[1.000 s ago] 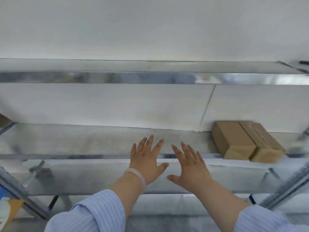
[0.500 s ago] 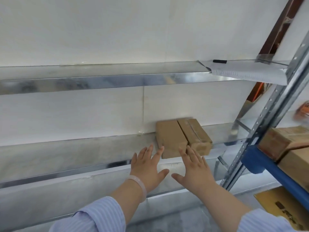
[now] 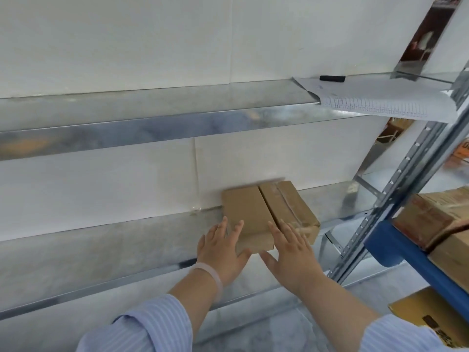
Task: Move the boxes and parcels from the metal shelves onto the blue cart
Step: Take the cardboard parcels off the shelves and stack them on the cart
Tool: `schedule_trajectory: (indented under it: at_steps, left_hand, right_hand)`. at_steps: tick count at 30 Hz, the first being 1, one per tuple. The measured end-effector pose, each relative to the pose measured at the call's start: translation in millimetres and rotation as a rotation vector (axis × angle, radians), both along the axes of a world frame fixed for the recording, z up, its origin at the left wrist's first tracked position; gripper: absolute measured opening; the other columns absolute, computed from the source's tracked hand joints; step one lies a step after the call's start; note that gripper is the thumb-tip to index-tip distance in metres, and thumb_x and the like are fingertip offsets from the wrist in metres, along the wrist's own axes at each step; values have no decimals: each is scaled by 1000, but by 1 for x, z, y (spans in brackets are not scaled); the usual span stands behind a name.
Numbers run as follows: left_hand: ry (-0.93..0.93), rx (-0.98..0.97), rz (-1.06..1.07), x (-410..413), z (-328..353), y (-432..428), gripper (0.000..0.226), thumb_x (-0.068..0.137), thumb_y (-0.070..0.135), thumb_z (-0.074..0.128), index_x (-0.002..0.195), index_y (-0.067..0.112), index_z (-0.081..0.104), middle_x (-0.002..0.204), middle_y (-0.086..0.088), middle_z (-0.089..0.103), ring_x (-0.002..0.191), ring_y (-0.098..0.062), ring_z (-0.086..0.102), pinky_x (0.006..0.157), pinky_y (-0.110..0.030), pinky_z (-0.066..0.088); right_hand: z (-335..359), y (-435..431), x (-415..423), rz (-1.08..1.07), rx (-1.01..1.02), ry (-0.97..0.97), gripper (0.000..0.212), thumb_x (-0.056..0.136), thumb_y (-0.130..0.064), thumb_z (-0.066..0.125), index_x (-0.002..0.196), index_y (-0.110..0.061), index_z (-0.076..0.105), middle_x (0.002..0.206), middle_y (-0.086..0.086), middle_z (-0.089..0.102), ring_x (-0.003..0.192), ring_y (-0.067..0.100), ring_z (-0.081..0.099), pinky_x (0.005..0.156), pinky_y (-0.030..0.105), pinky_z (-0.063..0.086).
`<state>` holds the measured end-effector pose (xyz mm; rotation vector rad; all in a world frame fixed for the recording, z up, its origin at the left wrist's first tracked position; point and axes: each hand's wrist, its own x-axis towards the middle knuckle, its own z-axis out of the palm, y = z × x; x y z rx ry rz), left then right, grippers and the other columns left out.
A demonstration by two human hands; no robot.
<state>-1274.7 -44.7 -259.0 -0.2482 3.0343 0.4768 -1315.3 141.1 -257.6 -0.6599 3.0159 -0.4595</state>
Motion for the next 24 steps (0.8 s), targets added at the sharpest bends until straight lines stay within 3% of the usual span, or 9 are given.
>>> schedule_trajectory:
  at_steps: [7, 11, 18, 21, 24]
  left_hand:
    - [11, 109, 16, -59, -8, -12, 65, 90, 67, 32, 147, 50, 4, 159, 4, -20, 147, -20, -4, 116, -43, 4]
    - [-62, 71, 6, -76, -14, -21, 63, 89, 68, 31, 147, 50, 12, 160, 3, -16, 146, -21, -1, 117, -44, 5]
    - [11, 43, 53, -61, -26, -39, 64, 84, 71, 26, 144, 53, 13, 161, 3, -8, 144, -21, 8, 116, -42, 8]
    - [21, 85, 83, -54, -27, -50, 63, 82, 69, 28, 142, 55, 13, 161, 2, -8, 144, -22, 9, 115, -41, 9]
    - [6, 193, 123, -46, -32, -65, 61, 83, 66, 34, 140, 59, 12, 161, 1, -2, 144, -26, 12, 116, -43, 15]
  right_hand:
    - [-8, -21, -43, -19, 20, 5, 71, 94, -60, 31, 153, -35, 3, 162, -4, 2, 148, 12, -5, 117, 36, -8]
    - [-10, -31, -57, -17, 17, 12, 67, 95, -59, 27, 153, -34, 4, 162, -4, 4, 148, 12, -5, 119, 36, -4]
    - [-6, -55, -76, -7, -43, -58, 67, 95, -58, 28, 153, -36, 2, 162, -7, 1, 147, 11, -6, 114, 29, -5]
    - [-9, -72, -78, 21, -63, -144, 68, 95, -59, 32, 152, -39, 0, 162, -10, -3, 147, 10, -5, 114, 30, 3]
    - [-14, -89, -79, 6, -100, -310, 69, 93, -61, 36, 149, -46, -2, 161, -12, -5, 147, 17, 5, 115, 40, 18]
